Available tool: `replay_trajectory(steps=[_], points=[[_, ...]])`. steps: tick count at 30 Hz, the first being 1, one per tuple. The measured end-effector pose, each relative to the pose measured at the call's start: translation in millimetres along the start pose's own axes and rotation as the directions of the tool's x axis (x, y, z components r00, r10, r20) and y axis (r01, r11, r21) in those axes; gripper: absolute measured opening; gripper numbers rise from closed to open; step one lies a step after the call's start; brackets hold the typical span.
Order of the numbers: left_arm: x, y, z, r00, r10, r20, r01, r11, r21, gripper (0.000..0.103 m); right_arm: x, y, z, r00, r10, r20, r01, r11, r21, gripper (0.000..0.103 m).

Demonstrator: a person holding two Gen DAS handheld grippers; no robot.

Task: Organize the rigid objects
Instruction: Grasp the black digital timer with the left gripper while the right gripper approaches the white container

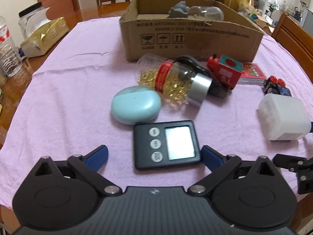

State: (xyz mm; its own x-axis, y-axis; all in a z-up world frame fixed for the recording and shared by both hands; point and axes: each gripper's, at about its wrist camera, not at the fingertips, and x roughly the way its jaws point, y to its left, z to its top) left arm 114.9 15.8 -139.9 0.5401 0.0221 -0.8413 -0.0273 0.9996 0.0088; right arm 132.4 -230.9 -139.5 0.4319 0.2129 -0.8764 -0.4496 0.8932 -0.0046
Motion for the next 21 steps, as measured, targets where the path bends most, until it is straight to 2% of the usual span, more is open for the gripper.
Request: replay_trajectory(steps=[2, 4, 7, 10, 18, 21], points=[[-2, -4, 2, 1.000, -0.009, 0.004, 0.009, 1.000, 0.001, 0.085, 0, 0, 0, 1.000, -0.002, -0.001, 0.002, 1.000, 0.005, 0.103], [-3, -10, 4, 1.000, -0.009, 0.000, 0.009, 1.000, 0.007, 0.080, 0, 0, 0, 1.000, -0.005, -0.001, 0.005, 1.000, 0.007, 0.103], [-2, -14, 6, 1.000, -0.011, 0.000, 0.011, 1.000, 0.012, 0.080, 0, 1, -1, 1.000, -0.010, 0.007, 0.010, 1.000, 0.014, 0.103], [-3, -13, 8, 1.000, -0.018, 0.003, 0.018, 1.000, 0.021, 0.070, -1, 2, -2, 1.000, -0.017, 0.012, 0.017, 1.000, 0.026, 0.103], [-12, 7, 1, 0.999, -0.028, -0.029, 0.029, 0.999, 0.039, 0.070, 1, 3, 1, 1.000, -0.028, -0.007, 0.028, 0.999, 0.044, 0.103], [-15, 15, -3, 1.000, -0.011, -0.027, 0.012, 0.999, 0.052, 0.070, 2, 5, 4, 0.999, -0.027, -0.028, 0.029, 0.998, 0.052, 0.103]])
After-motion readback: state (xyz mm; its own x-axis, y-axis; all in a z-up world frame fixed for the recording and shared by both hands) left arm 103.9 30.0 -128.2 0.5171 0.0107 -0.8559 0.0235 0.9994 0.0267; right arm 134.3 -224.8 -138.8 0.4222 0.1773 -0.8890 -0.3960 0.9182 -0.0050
